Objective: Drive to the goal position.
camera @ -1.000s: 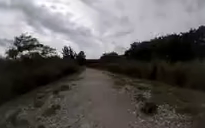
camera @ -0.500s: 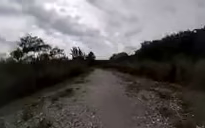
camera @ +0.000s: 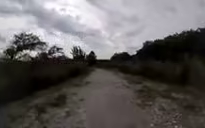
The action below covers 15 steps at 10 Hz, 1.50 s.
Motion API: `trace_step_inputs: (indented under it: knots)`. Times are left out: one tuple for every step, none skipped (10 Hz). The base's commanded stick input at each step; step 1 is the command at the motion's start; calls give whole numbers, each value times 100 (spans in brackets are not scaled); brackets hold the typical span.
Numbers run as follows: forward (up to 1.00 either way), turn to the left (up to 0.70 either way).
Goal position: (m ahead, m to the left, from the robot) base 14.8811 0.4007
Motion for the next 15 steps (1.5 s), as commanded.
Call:
trace_step_inputs:
  knots:
    - [85, 0]
    - [85, 0]
    - [85, 0]
    - [85, 0]
    - [85, 0]
    - [85, 0]
    - [85, 0]
    - [85, 0]
    - [85, 0]
    - [85, 0]
    - [85, 0]
    - [85, 0]
    - [85, 0]
    - [85, 0]
    - [85, 0]
